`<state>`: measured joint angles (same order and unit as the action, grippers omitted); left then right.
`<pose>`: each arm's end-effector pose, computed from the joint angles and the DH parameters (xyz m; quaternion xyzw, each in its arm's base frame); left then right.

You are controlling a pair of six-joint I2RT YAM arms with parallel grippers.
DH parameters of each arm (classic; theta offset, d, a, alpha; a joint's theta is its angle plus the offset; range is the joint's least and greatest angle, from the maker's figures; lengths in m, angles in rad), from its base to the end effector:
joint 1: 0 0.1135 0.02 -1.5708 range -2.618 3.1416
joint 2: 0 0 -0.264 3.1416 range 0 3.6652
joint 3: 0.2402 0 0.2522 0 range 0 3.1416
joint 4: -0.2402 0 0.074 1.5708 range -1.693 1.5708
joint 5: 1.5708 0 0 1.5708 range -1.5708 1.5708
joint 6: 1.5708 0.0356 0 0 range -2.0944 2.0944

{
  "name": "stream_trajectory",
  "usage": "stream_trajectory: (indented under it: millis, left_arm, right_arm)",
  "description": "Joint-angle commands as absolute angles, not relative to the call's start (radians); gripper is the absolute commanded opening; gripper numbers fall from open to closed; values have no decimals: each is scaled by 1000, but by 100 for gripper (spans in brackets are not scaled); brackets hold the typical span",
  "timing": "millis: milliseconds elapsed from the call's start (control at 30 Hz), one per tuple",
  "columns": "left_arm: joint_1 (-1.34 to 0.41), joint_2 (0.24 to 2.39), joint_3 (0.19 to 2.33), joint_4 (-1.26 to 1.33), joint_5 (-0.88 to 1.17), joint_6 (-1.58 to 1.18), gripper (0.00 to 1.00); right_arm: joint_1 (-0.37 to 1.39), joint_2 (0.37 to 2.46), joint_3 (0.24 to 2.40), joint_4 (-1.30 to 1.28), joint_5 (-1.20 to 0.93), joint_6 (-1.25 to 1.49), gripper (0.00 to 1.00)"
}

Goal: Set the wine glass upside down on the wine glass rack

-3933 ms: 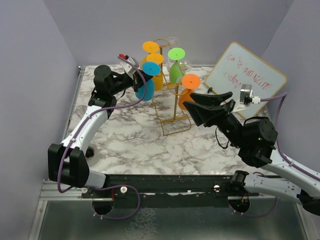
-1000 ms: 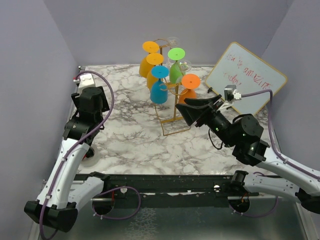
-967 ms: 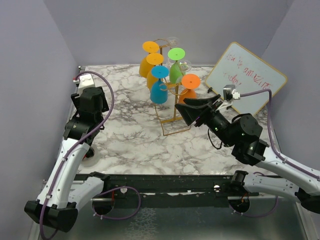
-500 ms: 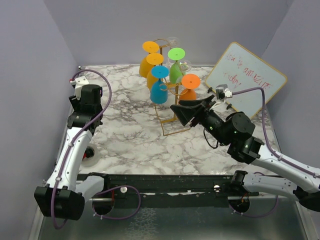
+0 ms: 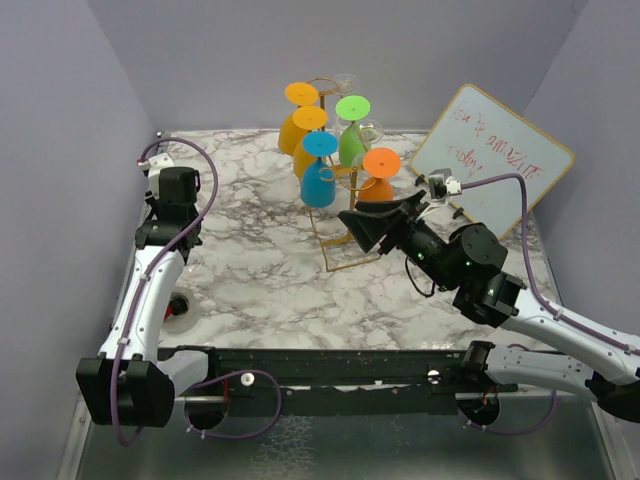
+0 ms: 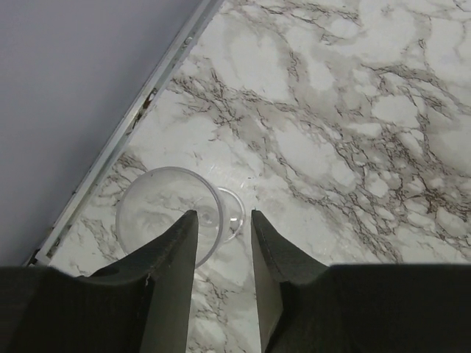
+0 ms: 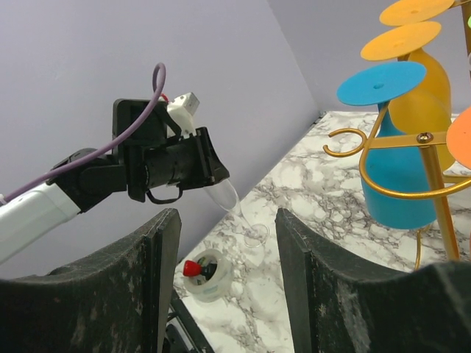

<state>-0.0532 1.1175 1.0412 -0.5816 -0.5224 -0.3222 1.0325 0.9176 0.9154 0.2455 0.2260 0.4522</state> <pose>0.2368 0.0052 0.3279 -0.2291 0.8441 0.1483 0.4616 0.1146 0.1763 0.4088 -0.0900 0.6120 0.4779 0.6237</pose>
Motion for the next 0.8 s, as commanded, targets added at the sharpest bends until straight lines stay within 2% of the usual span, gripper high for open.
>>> stream_trajectory:
  millis: [0, 267, 300, 667, 767]
  left_arm:
    - [-38, 1133, 1025, -563, -446, -330, 32]
    - [-35, 1132, 1020, -577, -358, -311, 1]
    - [-35, 1128, 1025, -581, -335, -309, 0]
    - [-35, 1078, 1151, -654, 108, -318, 0]
    - [-35, 1049, 1188, -655, 173, -341, 0]
  right_arm:
    - [1034, 907, 921, 262, 207, 462, 59]
    - [1034, 905, 917, 265, 201, 472, 59]
    - [1034, 905, 918, 265, 200, 473, 59]
    - [1034, 961, 954, 214, 210, 529, 59]
    - [1034, 980, 953, 225, 205, 574, 61]
